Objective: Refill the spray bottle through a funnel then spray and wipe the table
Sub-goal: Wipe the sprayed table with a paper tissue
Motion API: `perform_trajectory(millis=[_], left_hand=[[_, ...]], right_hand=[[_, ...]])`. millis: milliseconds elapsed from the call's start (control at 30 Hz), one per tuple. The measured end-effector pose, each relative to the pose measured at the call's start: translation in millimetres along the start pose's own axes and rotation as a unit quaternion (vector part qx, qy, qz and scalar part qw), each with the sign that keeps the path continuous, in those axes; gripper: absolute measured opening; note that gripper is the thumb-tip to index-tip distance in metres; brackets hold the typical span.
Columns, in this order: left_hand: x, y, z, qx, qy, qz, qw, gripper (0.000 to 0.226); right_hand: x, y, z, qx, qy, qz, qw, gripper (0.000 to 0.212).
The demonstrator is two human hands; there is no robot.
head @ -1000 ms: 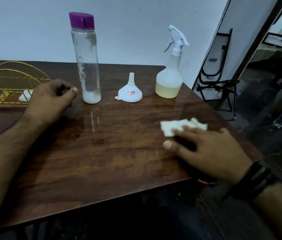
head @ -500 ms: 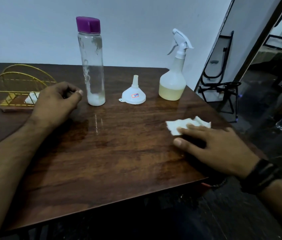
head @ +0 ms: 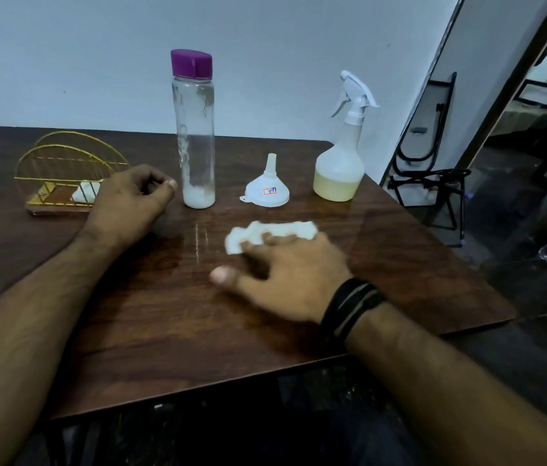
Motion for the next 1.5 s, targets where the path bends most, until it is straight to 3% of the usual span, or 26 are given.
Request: perform_trajectory(millis=[100,200,433,533,633,733,933,1067,1167,1300,1400,1500], left_hand=[[-1,0,0,-0.011,0.0,0.003,1.0,0.008],[-5,1,1,-0.019,-0.005,0.001,1.0,0.008],[-4,1,3,-0.019,-0.011,-0.002,1.0,0.01],[-3,4,2,-0.022,-0.008,-0.003,1.0,0.01],[-2,8,3,-0.026,-0.008,-0.002,1.0,0.009],[-2,7,2,-0.025,-0.006,-0.008,1.0,0.01],[-3,9,4,-0.042,-0.015,-0.013,0.999,0.01],[-1,12,3,-0.039,-0.015,-0.002,0.999,0.013],[0,8,2,-0.023,-0.016,-0.006,1.0,0.008],[-1,3,2,-0.016,-0.018,-0.012,1.0,0.009],[-2,2,2,-0.008,-0.017,-0.015,1.0,0.01],[-2,1,3,-0.014,-0.019,-0.014,1.0,0.008]], right_hand=[[-41,62,-3,0.017,0.004,0.07,0.997,0.092],[-54,66,-6,0.027,0.006,0.075,0.997,0.089],[17,-78,5,0.0,-0.007,-0.138,0.99,0.114],[38,-94,13,0.015,-0.009,-0.174,0.985,0.118],[46,-54,13,0.013,-0.029,-0.121,0.992,0.104],[35,9,4,0.016,-0.023,-0.055,0.998,0.103],[-47,100,-1,0.032,-0.034,0.085,0.995,0.085],[-96,57,-3,0.061,-0.063,0.075,0.993,0.088],[-97,-22,3,0.013,-0.088,-0.019,0.996,0.099],[-73,-103,17,-0.006,-0.04,-0.147,0.988,0.107],[-68,-80,13,-0.024,-0.011,-0.136,0.99,0.106],[-89,-6,22,0.005,-0.081,-0.019,0.997,0.1]])
Point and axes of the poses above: each hand's wrist, its own x-axis towards the middle knuckle, its own z-axis out of the back of the hand, y = z × x, the point moved 9 cm from there along x, towards the middle knuckle, and after that the axes turned 13 degrees about -z, right-handed, at the moved point
